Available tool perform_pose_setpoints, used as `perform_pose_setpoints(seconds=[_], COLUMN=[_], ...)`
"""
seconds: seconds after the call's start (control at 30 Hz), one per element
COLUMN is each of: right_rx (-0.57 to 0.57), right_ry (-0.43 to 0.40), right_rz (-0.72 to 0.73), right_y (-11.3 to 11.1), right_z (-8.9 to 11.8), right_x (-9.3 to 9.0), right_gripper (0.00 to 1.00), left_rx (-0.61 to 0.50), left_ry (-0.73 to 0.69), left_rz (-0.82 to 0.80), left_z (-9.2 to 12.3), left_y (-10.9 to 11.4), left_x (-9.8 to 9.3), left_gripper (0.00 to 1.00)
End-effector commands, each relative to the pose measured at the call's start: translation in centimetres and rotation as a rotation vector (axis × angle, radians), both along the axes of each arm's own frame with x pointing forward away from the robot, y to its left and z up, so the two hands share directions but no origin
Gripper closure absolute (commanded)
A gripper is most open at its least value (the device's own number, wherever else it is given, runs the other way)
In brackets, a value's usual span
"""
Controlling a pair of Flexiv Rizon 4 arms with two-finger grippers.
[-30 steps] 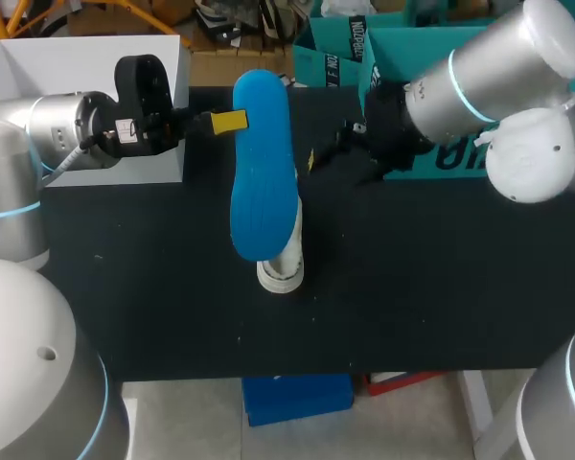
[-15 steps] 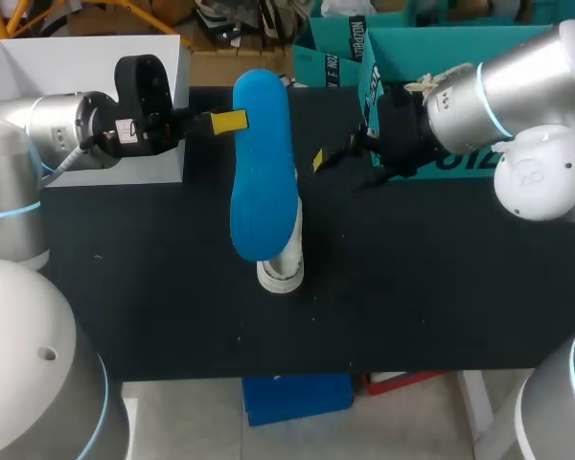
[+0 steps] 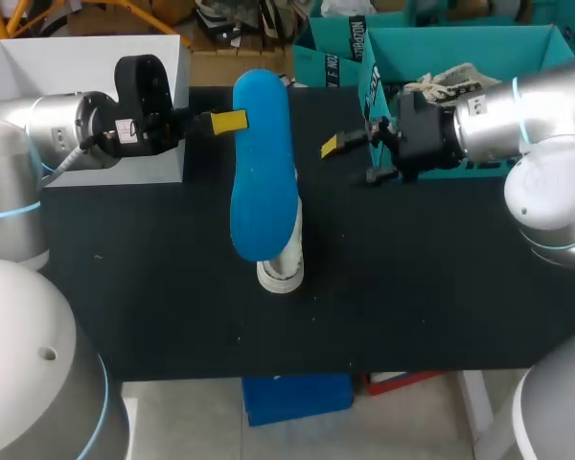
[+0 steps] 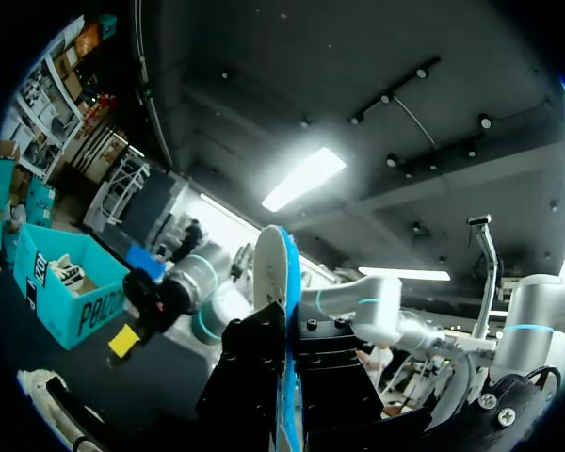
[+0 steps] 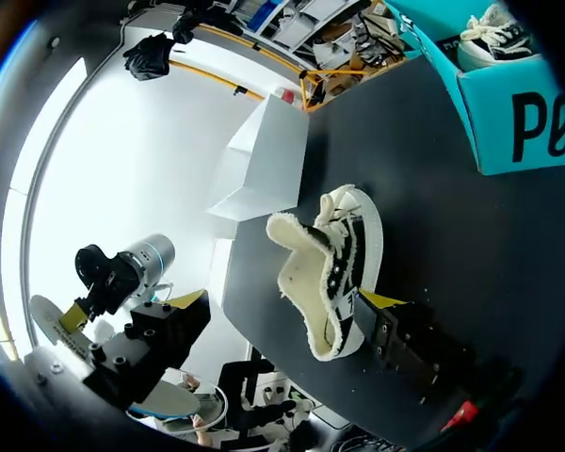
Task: Take the shoe out of the shoebox, open the shoe tongue, remove and reinsert the insole, then place the shoe into the shoebox
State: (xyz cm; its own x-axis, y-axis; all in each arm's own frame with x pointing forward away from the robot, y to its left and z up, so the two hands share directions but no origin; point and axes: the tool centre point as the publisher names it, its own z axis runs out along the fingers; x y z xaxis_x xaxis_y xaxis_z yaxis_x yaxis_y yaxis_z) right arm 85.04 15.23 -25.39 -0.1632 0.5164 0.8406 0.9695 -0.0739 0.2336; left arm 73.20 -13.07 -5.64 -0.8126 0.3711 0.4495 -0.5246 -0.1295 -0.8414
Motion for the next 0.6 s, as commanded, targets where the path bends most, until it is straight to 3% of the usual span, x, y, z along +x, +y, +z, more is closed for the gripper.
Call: perform_pose_setpoints(seconds=[0.03, 0.37, 0.6], right_rx=[0.116, 0.272, 0.311], right_ry=[-0.006, 0.002, -0.021], right_rz=[-0.001, -0.02, -0.019], right_y=[0.09, 0.33, 0.14], right_z=[-0.81, -1.23, -0.9], right_x=[-0.68, -1.33, -1.21], right_gripper=[0.0, 0.0, 0.0], left_rx=[0.0, 0.0, 0.0], left_ry=[-0.002, -0.002, -0.002], left_rz=[0.002, 0.002, 0.002], left_z=[-0.07, -0.07, -0.07], left_y=[0.0, 0.0, 0.0], left_x=[-0.11, -0.11, -0.11], left_gripper=[1.0, 1.0, 1.0])
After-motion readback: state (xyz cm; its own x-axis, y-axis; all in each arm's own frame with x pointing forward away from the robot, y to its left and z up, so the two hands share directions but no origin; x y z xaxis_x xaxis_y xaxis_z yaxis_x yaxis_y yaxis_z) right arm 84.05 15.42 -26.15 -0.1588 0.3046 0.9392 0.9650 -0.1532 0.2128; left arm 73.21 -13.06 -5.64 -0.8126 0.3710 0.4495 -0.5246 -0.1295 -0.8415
